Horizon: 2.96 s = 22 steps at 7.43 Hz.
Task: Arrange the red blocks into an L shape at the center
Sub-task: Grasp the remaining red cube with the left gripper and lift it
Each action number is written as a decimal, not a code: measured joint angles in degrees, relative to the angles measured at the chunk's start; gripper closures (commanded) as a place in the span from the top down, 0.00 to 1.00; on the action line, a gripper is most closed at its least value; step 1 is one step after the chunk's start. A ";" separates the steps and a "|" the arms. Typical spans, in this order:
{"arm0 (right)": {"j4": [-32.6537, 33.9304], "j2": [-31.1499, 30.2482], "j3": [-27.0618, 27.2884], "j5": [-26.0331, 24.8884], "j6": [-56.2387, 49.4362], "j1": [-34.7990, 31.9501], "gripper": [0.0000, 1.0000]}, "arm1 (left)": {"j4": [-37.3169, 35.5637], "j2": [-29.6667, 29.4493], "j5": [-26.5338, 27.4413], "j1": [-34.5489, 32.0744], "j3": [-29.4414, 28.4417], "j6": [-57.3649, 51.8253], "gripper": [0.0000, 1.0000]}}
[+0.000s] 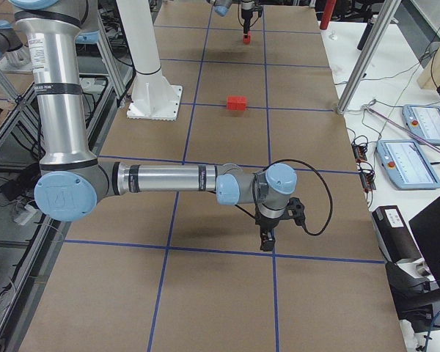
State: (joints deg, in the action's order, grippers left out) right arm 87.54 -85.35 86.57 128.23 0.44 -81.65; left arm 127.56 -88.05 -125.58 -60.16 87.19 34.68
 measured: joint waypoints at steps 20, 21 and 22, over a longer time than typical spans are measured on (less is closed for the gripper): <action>0.00 -0.18 -0.09 -0.03 0.14 0.00 1.00 | 0.46 -18.31 0.72 7.77 9.82 -11.83 0.00; 0.00 -0.34 -0.13 -0.03 0.19 0.00 1.00 | -1.04 -20.75 0.74 9.65 10.03 -11.97 0.00; 0.02 -0.49 -0.16 -0.09 0.23 0.00 1.00 | -4.57 -22.73 0.75 11.69 10.23 -12.47 0.00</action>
State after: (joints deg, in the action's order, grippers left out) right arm 87.56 -85.84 86.42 128.15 0.67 -81.65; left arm 122.99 -110.78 -124.82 -48.47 97.43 22.21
